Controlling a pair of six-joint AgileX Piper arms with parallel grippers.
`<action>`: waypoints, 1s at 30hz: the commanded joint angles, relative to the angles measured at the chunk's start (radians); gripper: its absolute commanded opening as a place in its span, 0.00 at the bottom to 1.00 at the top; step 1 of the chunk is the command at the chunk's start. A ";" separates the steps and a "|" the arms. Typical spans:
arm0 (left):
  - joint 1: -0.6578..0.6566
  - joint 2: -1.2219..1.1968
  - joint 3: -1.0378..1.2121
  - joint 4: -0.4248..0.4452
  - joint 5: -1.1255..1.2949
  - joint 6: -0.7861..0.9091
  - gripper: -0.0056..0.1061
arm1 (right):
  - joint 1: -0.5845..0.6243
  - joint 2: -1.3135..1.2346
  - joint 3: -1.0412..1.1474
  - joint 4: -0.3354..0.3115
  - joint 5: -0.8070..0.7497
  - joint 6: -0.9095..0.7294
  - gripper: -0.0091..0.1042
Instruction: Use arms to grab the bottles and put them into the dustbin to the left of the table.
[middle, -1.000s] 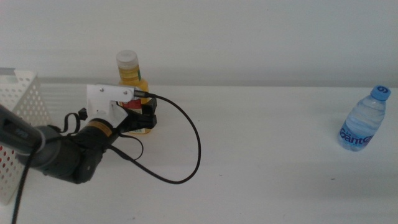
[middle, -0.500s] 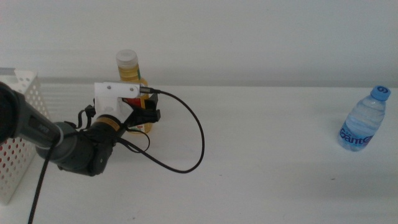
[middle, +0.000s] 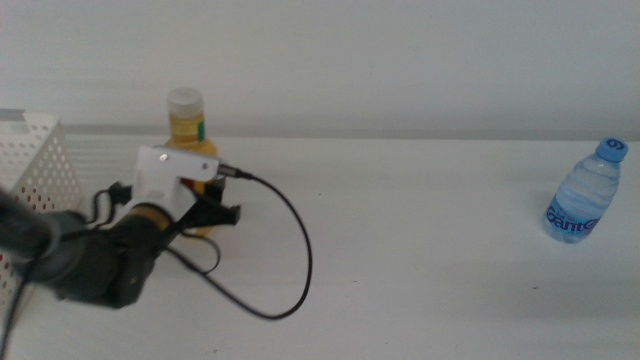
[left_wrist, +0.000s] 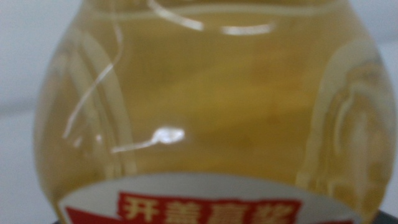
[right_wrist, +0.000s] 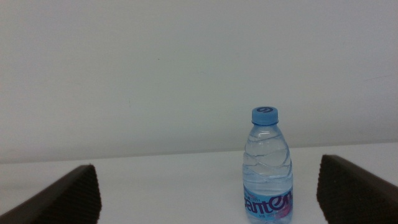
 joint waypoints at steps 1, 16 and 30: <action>0.001 -0.112 0.087 -0.020 -0.014 0.014 0.03 | -0.007 -0.039 0.044 -0.006 -0.008 -0.006 0.90; 0.001 -0.683 0.219 -0.040 0.581 0.047 0.03 | -0.007 -0.039 0.044 -0.006 -0.008 -0.006 0.90; 0.001 -0.981 0.148 -0.040 1.012 0.046 0.03 | -0.007 -0.039 0.044 -0.006 -0.008 -0.006 0.90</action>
